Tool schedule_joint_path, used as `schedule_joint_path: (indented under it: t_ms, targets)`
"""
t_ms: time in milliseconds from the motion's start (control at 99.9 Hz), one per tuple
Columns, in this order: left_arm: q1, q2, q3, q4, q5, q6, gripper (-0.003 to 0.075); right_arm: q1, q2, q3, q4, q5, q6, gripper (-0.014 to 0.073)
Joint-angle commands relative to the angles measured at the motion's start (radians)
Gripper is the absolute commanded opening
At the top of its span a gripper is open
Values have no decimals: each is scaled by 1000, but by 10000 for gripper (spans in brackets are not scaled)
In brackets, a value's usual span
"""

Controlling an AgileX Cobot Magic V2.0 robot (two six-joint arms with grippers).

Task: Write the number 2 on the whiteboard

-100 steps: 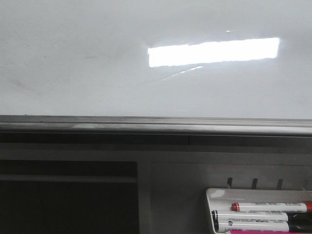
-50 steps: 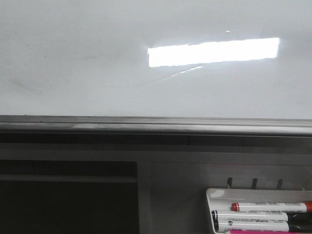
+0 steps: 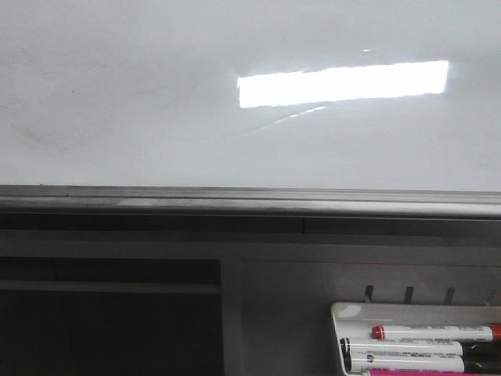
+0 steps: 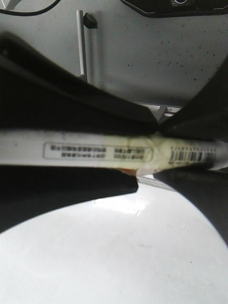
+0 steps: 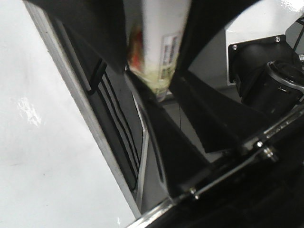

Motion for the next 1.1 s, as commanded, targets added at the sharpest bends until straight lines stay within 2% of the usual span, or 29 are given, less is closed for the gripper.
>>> schedule_joint_path:
  t_ms: [0, 270, 351, 421, 551, 621, 771, 911, 1001, 1092]
  targets:
    - [-7, 1, -28, -61, -36, 10, -20, -6, -20, -36, -1, -81, -5, 85]
    - [-7, 1, -28, -64, -36, 6, -20, -6, -20, -36, 3, -105, -5, 48]
    - [-7, 1, -28, -75, -40, 4, -1, -6, -20, -36, 3, -115, -5, 0]
    - [-7, 1, -28, -94, -44, -1, 97, -6, -20, -36, 3, -126, -5, -64]
    - [-7, 1, -28, -126, -79, -28, 381, -6, -20, -36, 3, -143, -5, -78]
    - [-7, -6, -28, -126, -102, -77, 440, -17, -20, -36, -5, -141, -5, -78]
    - [-7, -41, -28, -103, -124, -148, 442, -59, -20, -36, -13, -124, -5, -78]
    - [-7, -115, -19, -14, -141, -302, 442, -125, -20, -36, -13, -103, -5, -78]
    - [-7, -199, 19, 49, -209, -407, 441, -181, -20, -36, -18, -99, -5, -78]
    - [-7, -302, 90, 81, -333, -528, 440, -243, -20, -36, -22, -99, -5, -78]
